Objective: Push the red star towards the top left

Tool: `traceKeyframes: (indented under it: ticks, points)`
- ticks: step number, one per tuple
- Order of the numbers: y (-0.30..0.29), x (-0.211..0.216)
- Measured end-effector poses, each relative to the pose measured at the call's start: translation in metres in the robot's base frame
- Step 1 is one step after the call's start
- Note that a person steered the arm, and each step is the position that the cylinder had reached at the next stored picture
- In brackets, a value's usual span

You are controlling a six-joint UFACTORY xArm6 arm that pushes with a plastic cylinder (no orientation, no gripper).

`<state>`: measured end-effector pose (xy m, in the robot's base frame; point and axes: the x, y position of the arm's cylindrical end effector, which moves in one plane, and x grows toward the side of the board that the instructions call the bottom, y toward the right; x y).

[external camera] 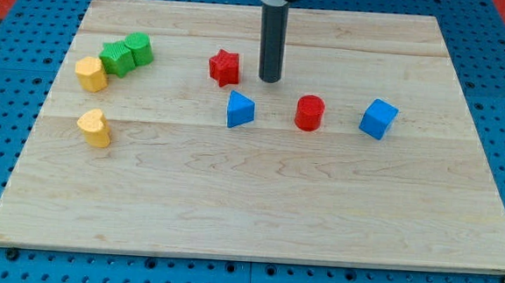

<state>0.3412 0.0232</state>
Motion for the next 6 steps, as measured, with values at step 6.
traceKeyframes:
  ticks: [6]
  points:
    - [-0.102, -0.076]
